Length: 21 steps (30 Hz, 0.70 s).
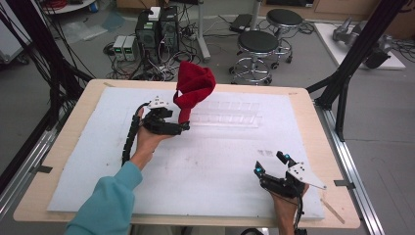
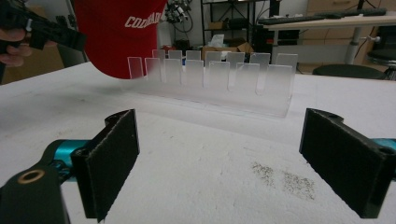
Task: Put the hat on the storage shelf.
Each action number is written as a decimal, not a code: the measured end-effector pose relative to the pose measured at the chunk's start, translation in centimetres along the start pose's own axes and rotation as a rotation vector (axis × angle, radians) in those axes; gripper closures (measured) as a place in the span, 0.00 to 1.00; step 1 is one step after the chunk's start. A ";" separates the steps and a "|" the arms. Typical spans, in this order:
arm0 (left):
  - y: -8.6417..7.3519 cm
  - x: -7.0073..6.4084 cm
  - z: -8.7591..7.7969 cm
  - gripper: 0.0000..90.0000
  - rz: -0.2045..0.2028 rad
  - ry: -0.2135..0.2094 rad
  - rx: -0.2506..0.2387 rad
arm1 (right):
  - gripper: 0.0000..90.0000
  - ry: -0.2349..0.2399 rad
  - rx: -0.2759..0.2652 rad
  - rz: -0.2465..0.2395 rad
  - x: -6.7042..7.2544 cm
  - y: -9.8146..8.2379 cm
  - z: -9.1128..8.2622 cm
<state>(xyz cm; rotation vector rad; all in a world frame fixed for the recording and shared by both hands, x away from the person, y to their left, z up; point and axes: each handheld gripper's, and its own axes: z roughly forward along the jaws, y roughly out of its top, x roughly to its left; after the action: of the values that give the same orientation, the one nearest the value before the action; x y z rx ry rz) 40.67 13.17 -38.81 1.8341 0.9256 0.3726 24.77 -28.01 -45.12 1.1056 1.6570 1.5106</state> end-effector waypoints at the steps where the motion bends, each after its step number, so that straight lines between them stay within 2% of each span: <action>1: -0.1 0.1 -0.4 0.14 0.001 -0.006 -0.009 | 0.12 0.000 0.000 -0.002 0.0 0.0 0.0; 6: -0.4 0.6 -2.7 0.14 0.022 -0.054 -0.031 | 0.12 0.000 -0.002 0.007 -0.1 0.0 0.0; 10: -0.4 1.0 -5.1 0.14 0.050 -0.073 -0.041 | 0.12 -0.001 -0.001 0.014 0.0 0.0 -0.1; 12: -0.7 1.4 -6.7 0.14 0.063 -0.082 -0.075 | 0.12 -0.001 -0.001 0.007 0.0 0.0 -0.1; 15: -2.0 2.0 -8.8 0.14 0.078 -0.091 -0.083 | 0.12 -0.005 0.000 0.005 0.0 0.0 -0.1; 21: -5.9 3.2 -12.7 0.14 0.102 -0.086 -0.113 | 0.12 -0.010 -0.002 -0.003 0.1 0.0 -0.1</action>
<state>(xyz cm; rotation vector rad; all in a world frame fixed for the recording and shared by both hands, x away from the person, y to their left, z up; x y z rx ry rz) 32.40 24.94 -38.83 1.7834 0.7400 0.3983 24.69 -27.98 -45.12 1.1078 1.6490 1.5024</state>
